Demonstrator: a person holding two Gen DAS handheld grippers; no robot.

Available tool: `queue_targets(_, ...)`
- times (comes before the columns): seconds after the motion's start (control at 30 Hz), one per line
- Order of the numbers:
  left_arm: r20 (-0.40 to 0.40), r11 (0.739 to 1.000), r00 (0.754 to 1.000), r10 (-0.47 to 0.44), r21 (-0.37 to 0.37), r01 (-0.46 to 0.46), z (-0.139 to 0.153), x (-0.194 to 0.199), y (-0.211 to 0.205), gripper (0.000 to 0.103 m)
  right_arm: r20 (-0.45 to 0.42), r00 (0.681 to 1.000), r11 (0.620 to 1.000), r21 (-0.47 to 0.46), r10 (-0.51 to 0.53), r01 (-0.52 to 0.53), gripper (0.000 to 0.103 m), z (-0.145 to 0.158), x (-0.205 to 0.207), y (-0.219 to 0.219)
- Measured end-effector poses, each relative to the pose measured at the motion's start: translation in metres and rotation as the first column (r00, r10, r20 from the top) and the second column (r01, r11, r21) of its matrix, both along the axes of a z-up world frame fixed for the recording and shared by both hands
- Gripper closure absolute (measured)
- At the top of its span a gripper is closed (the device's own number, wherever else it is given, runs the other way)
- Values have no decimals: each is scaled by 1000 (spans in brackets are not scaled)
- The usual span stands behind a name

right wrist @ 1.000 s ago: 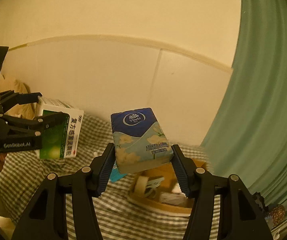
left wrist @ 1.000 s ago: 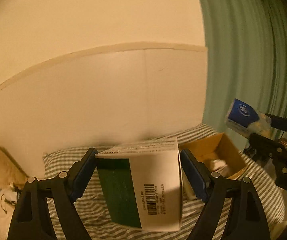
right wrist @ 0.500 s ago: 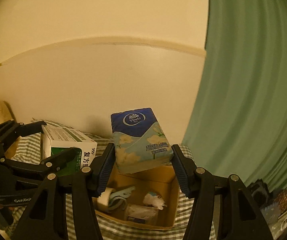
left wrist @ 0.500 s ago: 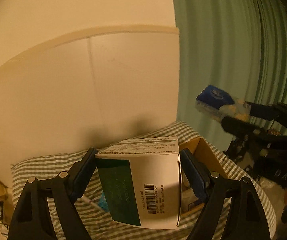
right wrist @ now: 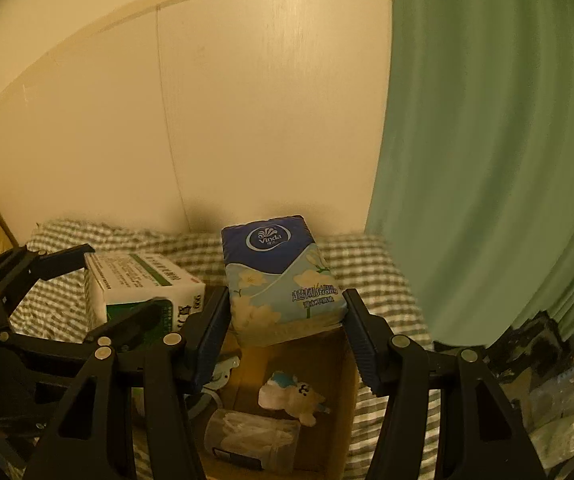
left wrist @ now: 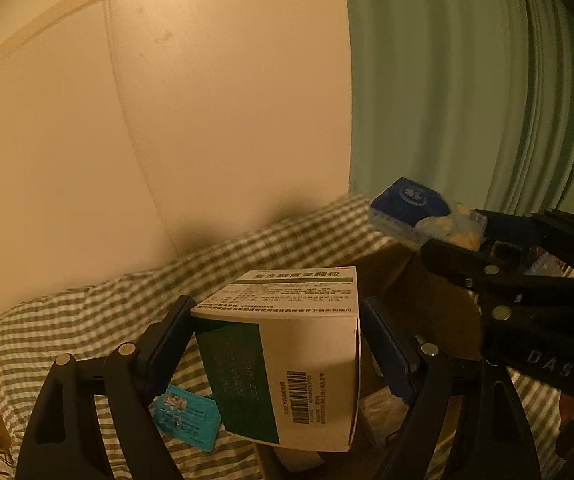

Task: Organize objects
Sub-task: 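Carry medicine box and tissue pack into the cardboard box and release both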

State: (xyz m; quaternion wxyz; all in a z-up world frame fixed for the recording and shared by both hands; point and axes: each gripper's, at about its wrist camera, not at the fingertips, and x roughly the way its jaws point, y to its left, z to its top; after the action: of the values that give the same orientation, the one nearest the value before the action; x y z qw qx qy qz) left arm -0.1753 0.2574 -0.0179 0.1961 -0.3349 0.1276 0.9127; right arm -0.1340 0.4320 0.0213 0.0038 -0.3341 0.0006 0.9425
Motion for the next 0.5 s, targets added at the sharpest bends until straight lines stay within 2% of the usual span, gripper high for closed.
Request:
queue_targets(0.17, 23, 1000, 1000, -17, -5, 17, -15, -8, 8, 18, 51, 999, 1000, -5, 13, -13, 47, -23, -5, -4)
queue_targets(0.37, 28, 1000, 999, -21, -13, 22, -17, -12, 9, 16, 58, 998, 1000, -9, 17, -16, 46, -21, -9, 3)
queue_targets(0.4, 24, 1000, 1000, -20, -21, 21, -16, -11, 10, 13, 53, 999, 1000, -9, 9, -9, 44, -21, -8, 3)
queue_targets(0.43, 16, 999, 1000, -15, -35, 15, -15, -8, 9, 4, 49, 999, 1000, -12, 1, 0, 34, -19, -7, 4)
queue_targets(0.5, -22, 998, 1000, 4, -70, -6, -12, 6, 5, 0, 32, 999, 1000, -29, -10, 11, 18, -14, -3, 0)
